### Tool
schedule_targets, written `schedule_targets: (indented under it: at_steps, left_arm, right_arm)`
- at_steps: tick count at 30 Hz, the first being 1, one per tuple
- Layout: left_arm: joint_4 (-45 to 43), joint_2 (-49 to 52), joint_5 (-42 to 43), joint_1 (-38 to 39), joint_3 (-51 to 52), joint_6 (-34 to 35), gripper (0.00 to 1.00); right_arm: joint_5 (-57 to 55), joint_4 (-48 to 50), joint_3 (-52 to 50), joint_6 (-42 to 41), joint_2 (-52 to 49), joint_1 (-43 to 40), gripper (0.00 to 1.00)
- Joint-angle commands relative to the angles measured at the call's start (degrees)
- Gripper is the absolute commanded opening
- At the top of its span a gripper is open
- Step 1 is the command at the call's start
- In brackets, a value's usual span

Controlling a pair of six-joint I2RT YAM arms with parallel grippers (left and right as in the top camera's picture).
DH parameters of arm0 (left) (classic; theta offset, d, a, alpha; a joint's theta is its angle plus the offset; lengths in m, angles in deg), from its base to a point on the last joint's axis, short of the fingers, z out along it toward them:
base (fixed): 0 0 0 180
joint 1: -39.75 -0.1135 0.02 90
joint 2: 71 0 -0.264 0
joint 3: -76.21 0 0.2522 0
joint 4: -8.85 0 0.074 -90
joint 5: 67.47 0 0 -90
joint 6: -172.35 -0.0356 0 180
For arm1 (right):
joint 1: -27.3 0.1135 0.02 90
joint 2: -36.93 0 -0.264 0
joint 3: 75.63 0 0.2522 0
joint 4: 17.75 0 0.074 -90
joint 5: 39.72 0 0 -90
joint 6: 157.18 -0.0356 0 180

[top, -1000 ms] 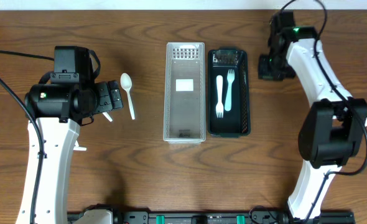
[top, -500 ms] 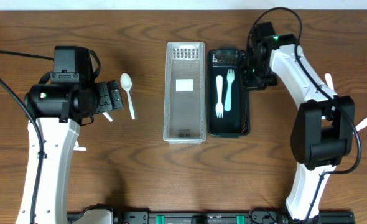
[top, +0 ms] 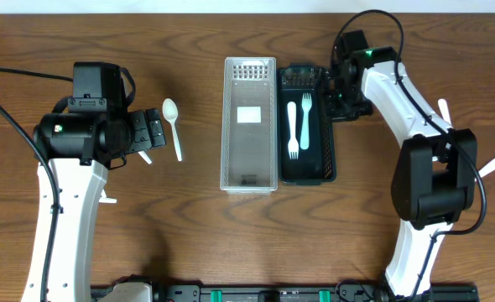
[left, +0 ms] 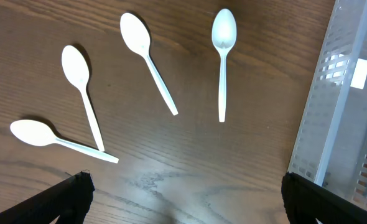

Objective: Pack container

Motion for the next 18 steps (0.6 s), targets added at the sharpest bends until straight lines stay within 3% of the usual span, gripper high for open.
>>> schedule_targets:
  at_steps: [1, 3, 4, 6, 11, 18]
  left_arm:
    - [0.2, 0.3, -0.3, -0.2, -0.7, 0.7, 0.98]
    - [0.2, 0.3, -0.3, -0.2, -0.7, 0.7, 0.98]
    - [0.2, 0.3, -0.3, -0.2, -0.7, 0.7, 0.98]
    - [0.2, 0.3, -0.3, -0.2, -0.7, 0.7, 0.98]
    - [0.2, 0.3, -0.3, -0.2, -0.7, 0.7, 0.98]
    - [0.2, 0.3, -0.3, -0.2, -0.7, 0.7, 0.98]
  right_arm:
    - [-8.1, -1.2, 3.5, -5.0, 2.6, -4.0, 0.01]
    - [-8.4, -2.3, 6.8, -7.0, 4.7, -7.0, 0.06]
    - [-8.4, -2.8, 8.2, -7.3, 5.7, -8.6, 0.17]
    - [-8.4, -3.8, 10.7, -7.1, 8.3, -12.2, 0.84]
    - [-8.2, -4.9, 11.4, 2.3, 12.3, -21.3, 0.98]
    - [-2.6, -7.0, 6.4, 16.5, 10.6, -32.3, 0.99]
